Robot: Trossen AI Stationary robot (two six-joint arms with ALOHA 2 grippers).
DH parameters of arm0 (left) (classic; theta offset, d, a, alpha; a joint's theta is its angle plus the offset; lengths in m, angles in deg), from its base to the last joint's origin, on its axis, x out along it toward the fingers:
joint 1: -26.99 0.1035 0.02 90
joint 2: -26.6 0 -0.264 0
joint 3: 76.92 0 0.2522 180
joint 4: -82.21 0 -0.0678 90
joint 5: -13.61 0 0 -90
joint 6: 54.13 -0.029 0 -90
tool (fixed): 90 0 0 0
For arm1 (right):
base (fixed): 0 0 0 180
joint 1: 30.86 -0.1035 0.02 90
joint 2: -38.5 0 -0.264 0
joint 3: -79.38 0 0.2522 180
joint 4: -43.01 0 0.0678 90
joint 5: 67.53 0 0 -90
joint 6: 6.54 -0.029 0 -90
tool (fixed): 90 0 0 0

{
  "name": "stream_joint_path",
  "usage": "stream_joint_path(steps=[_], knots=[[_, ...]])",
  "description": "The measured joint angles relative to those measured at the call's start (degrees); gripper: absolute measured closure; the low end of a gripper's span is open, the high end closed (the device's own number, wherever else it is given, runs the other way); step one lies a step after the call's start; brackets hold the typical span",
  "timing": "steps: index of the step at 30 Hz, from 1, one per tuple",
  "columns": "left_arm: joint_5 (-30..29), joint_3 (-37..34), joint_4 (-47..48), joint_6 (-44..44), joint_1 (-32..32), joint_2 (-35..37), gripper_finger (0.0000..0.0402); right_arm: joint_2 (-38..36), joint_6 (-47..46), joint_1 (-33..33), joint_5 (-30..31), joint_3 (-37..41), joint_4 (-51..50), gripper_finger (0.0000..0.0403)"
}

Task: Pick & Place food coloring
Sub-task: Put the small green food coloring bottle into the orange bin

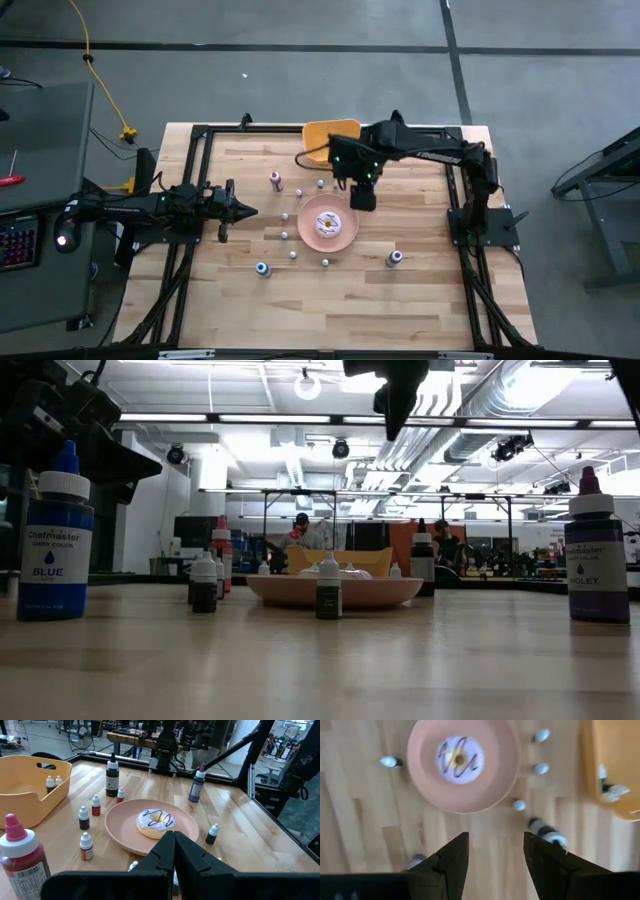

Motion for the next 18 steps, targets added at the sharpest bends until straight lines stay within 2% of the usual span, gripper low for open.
stream_joint_path(steps=[11, 15, 18], knots=[[0.0, -0.01, 0.0, 0.0, 0.0, 0.0, 0.0401, -7.59, -3.59, -9.26, -11.12, 18.87, 17.32, 0.0228], [0.0, 0.0, 0.0, 0.0, 0.0, 0.01, 0.0401, -7.66, -4.35, -12.77, -10.9, 21.64, 20.54, 0.0228], [0.0, -0.01, 0.0, 0.0, -0.01, 0.0, 0.0401, -7.63, -3.24, -15.45, -8.29, 23.52, 24.87, 0.0229]])
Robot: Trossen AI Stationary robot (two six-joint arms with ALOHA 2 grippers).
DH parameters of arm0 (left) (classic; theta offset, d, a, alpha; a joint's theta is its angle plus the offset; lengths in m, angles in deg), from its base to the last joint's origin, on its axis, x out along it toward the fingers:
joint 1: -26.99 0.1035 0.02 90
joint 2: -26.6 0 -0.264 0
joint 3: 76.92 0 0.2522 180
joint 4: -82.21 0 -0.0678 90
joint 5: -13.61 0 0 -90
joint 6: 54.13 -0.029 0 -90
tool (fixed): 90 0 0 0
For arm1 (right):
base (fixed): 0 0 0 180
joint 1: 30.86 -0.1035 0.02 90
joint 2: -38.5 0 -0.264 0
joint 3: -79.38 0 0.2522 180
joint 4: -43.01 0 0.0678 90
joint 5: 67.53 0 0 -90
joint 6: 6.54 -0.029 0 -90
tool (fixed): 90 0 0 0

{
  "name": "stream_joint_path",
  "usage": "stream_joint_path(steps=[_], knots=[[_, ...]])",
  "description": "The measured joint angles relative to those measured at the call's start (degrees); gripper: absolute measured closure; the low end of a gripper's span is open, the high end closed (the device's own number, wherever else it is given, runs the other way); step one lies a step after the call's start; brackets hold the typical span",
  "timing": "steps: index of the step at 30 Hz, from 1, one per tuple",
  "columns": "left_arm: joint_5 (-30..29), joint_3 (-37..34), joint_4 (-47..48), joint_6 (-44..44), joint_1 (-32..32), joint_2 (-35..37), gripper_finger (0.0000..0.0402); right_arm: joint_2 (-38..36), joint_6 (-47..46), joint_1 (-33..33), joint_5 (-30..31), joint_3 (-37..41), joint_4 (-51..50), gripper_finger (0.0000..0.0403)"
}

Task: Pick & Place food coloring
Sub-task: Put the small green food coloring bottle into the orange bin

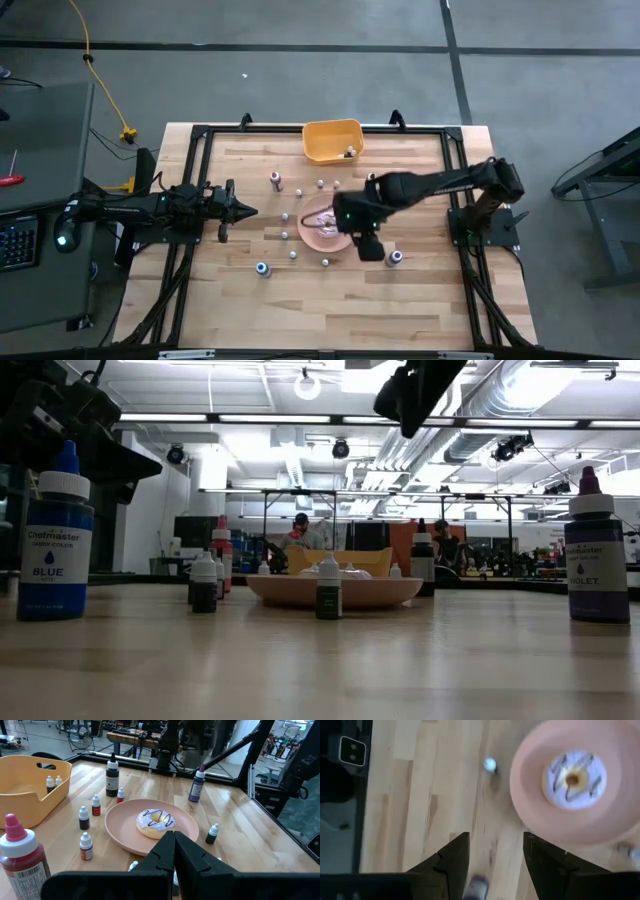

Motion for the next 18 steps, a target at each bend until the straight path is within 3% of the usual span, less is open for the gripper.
stream_joint_path(steps=[9, 18], knots=[[0.0, -0.01, 0.0, 0.0, 0.02, 0.0, 0.0401, 3.87, 0.13, -6.31, 1.01, 2.58, 9.66, 0.0229], [-0.07, 0.01, 0.0, 0.0, 0.01, 0.0, 0.0401, 9.14, 3.38, -9.73, 1.18, 1.16, 12.27, 0.0233]])
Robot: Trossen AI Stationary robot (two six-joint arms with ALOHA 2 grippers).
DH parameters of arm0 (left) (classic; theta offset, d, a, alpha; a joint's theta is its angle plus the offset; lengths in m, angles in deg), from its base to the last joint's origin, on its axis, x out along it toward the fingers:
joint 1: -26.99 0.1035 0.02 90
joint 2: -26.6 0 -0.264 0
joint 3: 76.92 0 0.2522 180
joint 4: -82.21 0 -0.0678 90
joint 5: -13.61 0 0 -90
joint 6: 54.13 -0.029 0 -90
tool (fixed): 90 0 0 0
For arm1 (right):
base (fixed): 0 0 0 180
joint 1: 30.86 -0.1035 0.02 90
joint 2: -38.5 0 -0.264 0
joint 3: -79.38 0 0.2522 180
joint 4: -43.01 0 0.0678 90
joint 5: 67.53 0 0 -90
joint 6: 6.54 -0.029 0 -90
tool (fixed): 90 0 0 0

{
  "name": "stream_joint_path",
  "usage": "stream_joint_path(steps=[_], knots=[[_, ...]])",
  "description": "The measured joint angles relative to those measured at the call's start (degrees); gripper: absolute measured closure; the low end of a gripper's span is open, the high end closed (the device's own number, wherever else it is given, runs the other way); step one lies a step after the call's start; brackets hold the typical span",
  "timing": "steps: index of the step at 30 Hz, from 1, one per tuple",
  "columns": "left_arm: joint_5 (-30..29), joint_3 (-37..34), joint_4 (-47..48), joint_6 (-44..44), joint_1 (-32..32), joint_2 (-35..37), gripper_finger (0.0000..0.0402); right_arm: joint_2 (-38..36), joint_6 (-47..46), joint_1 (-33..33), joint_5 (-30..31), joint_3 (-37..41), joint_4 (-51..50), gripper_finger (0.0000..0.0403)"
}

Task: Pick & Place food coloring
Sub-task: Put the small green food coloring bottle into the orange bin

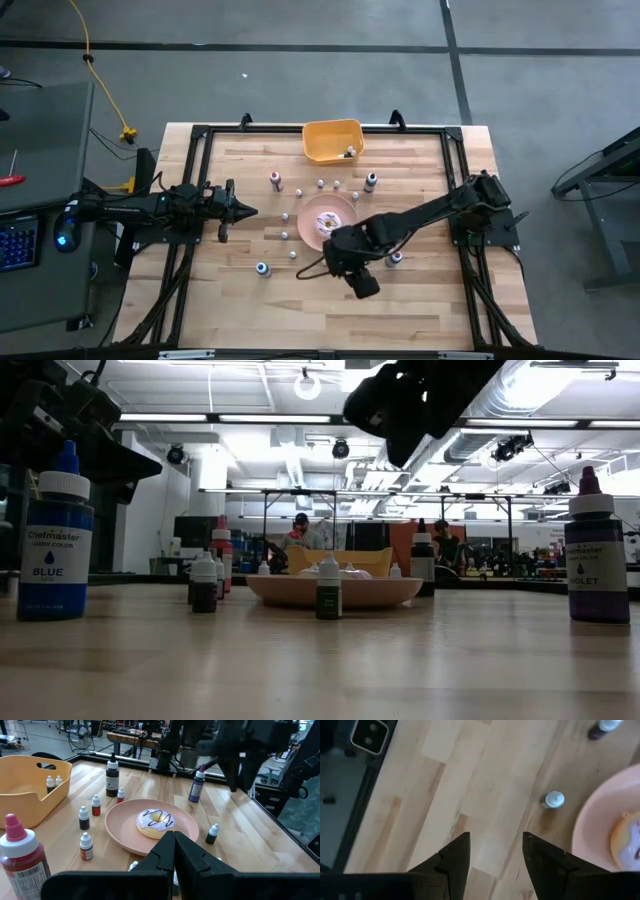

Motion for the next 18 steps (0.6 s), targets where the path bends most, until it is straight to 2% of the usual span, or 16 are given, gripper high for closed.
stream_joint_path(steps=[5, 11, 15, 18], knots=[[-0.04, 0.01, 0.0, 0.01, -0.01, 0.0, 0.0401, 4.93, 3.76, -0.11, 1.54, -6.6, -4.17, 0.0233], [-0.07, -0.01, 0.0, 0.0, -0.01, 0.0, 0.0401, 11.31, 7.73, 0.27, 7.04, -17.1, -11.74, 0.0233], [-0.07, 0.01, 0.0, 0.02, -0.01, 0.0, 0.0401, 15.55, 7.62, 1.06, 8.9, -22.39, -12.96, 0.0233], [-0.07, -0.01, 0.0, 0.01, -0.01, 0.0, 0.0401, 17.97, 4.0, 1.88, 8.83, -24.4, -13.28, 0.0234]])
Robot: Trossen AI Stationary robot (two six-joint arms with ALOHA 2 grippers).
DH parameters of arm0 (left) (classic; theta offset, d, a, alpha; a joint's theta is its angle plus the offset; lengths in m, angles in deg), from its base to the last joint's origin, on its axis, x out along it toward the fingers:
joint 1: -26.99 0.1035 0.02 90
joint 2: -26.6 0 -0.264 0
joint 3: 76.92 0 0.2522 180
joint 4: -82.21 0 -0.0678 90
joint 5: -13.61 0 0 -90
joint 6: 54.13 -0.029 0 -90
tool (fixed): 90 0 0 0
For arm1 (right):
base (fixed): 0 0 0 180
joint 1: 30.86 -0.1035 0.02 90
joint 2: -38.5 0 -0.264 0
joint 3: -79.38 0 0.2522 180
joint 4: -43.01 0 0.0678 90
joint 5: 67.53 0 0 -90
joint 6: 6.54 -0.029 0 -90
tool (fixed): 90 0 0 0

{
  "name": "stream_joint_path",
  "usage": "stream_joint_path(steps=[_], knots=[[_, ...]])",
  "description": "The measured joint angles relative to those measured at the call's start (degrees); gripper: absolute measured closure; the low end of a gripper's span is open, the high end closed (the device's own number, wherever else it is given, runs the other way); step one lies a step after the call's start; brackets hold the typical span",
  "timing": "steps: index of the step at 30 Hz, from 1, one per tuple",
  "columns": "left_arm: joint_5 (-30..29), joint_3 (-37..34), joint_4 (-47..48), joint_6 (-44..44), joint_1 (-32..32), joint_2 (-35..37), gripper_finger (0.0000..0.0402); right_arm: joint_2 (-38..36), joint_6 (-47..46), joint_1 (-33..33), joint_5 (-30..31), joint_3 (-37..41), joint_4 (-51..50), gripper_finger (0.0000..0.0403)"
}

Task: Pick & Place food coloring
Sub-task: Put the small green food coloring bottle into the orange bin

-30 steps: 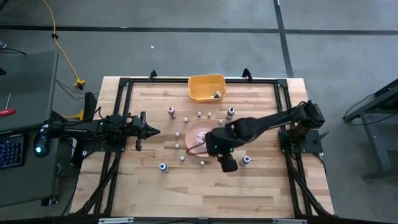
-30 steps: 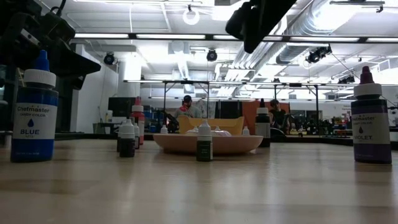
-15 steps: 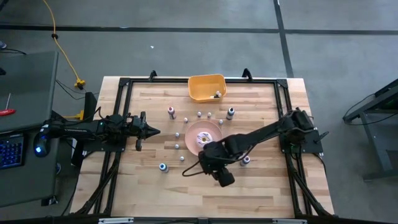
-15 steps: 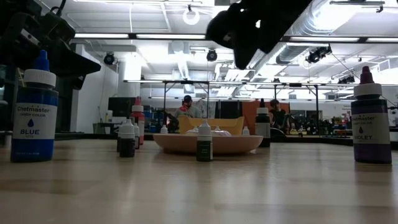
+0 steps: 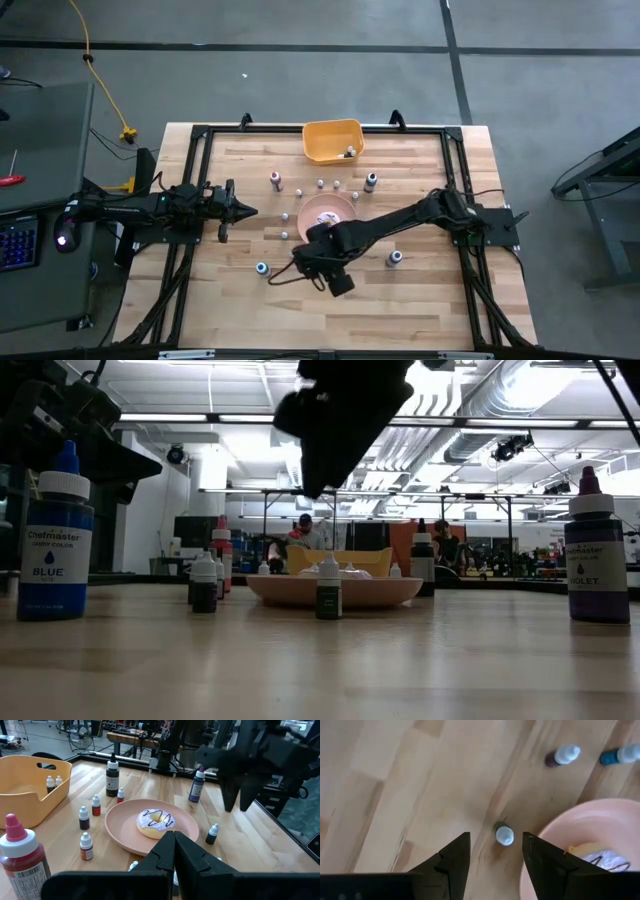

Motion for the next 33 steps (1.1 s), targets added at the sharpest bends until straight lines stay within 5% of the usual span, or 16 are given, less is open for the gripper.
stream_joint_path(steps=[16, 27, 33], knots=[[-0.04, 0.01, 0.0, 0.0, 0.01, 0.0, 0.0401, 1.6, -25.63, 1.9, -1.64, 0.1, -2.11, 0.0233], [-0.07, -0.01, 0.0, 0.01, 0.0, 0.0, 0.0401, 1.63, -57.22, 2.27, -0.87, 0.1, -2.42, 0.0233], [-0.09, 0.02, 0.0, -0.01, 0.0, 0.0, 0.0401, 2.67, -66.2, 2.31, -2.11, 0.12, -2.15, 0.0233]])
